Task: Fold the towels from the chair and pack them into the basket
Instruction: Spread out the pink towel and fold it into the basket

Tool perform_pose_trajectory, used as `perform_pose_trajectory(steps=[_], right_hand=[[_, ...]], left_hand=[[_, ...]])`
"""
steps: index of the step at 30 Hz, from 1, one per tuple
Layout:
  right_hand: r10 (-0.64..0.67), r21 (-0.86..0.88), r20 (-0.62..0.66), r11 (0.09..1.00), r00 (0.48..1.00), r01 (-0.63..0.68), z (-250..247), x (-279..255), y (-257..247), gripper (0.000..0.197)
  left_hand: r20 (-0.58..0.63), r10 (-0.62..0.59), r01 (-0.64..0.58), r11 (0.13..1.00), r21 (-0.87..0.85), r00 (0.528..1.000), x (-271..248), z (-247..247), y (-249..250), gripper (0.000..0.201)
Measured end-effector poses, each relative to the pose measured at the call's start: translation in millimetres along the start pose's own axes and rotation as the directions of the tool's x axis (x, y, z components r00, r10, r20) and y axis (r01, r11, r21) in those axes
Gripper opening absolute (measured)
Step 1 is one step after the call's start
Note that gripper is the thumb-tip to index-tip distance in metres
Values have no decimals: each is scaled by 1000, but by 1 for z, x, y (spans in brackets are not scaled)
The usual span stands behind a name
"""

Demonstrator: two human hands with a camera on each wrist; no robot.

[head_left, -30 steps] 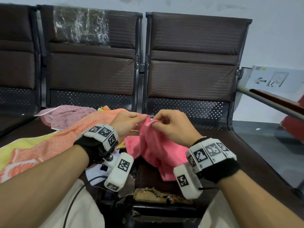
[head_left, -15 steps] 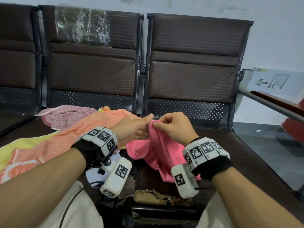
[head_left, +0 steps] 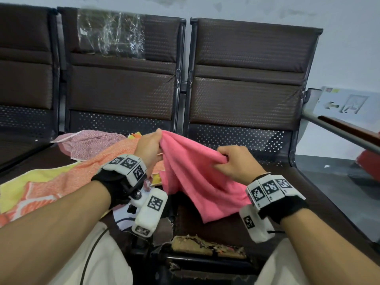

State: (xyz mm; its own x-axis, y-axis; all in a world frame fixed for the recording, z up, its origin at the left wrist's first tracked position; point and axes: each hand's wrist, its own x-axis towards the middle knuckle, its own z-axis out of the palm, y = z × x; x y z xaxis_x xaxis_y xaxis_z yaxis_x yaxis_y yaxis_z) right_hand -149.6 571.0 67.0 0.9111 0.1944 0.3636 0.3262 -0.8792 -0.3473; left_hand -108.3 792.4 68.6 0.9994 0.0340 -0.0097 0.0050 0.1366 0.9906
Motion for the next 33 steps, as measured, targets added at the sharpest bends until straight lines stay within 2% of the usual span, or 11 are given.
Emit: perform_pose_trajectory(steps=[4,8,12,14,16,20,26,28,29,31,33], right_hand=[[60,-314,265,949,962,27,-3,-10,19,26],[255,-501,506,864,824,40,2,-25,31,44],[341,-468,633,884,695,-7,1,-38,31,27],[317,-399,587,914,745,-75,-6,-40,29,12],[304,-297,504,940,809,-168,-15,-40,31,21],[220,-303,290,944,931,-129,-31,-38,45,33],[206,-227,44,955,977,-191,-31,-39,40,29],[271,-185,288,957,918,-224,-28,-43,38,22],[297,-183,469,954,832,-238,-24,-46,37,17],[315,-219,722,949,616,-228,-11,-54,38,14],[329,-241,802,942,499,-234,-1,-58,39,28]], left_hand=[[-155,-66,61,998,-34,986,11,-19,1,41],[-189,-44,65,992,108,981,16,-33,3,45],[-178,-47,86,971,223,983,14,-42,2,44],[-151,-17,73,924,375,988,13,-44,5,46],[-119,23,42,853,519,993,12,-44,6,46],[-113,71,17,771,637,991,9,-42,7,43],[-62,118,-44,729,684,991,-1,-33,8,38],[76,83,-112,762,637,994,-11,-25,2,28],[185,3,-122,764,633,983,-17,-22,-2,25],[391,-218,-136,700,701,894,-29,-19,-9,28],[472,-388,-174,597,783,792,-37,-18,-14,34]])
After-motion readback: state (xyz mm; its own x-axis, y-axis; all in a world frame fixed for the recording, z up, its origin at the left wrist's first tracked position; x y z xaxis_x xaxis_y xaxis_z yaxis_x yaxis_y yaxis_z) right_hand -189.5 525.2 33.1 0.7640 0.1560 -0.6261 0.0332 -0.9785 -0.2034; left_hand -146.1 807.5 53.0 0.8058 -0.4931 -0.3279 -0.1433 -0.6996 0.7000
